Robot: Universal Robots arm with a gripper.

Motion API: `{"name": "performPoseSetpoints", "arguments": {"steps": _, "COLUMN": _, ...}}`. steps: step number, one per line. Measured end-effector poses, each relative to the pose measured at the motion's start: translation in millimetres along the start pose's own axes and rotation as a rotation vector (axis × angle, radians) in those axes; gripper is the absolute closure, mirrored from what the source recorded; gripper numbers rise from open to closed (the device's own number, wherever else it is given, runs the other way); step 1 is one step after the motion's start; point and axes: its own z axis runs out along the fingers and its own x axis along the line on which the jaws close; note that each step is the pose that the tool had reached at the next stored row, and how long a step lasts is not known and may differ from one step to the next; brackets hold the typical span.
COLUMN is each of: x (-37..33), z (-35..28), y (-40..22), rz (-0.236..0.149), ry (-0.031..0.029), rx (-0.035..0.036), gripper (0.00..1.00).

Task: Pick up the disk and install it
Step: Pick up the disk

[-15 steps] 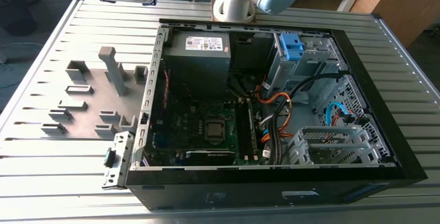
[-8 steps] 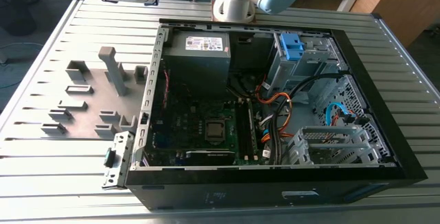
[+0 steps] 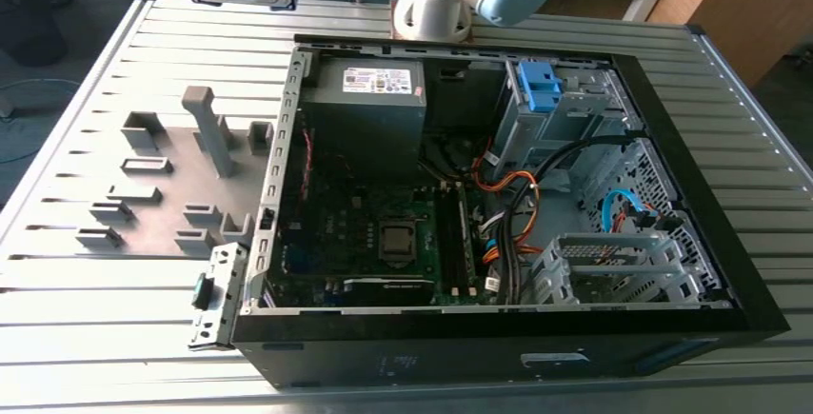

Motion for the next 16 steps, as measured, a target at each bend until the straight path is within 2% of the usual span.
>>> {"name": "performPoseSetpoints", "arguments": {"steps": 16, "x": -0.4, "z": -0.1, "y": -7.2, "rz": 0.000, "ry": 0.0004, "rx": 0.0000, "gripper": 0.64}}
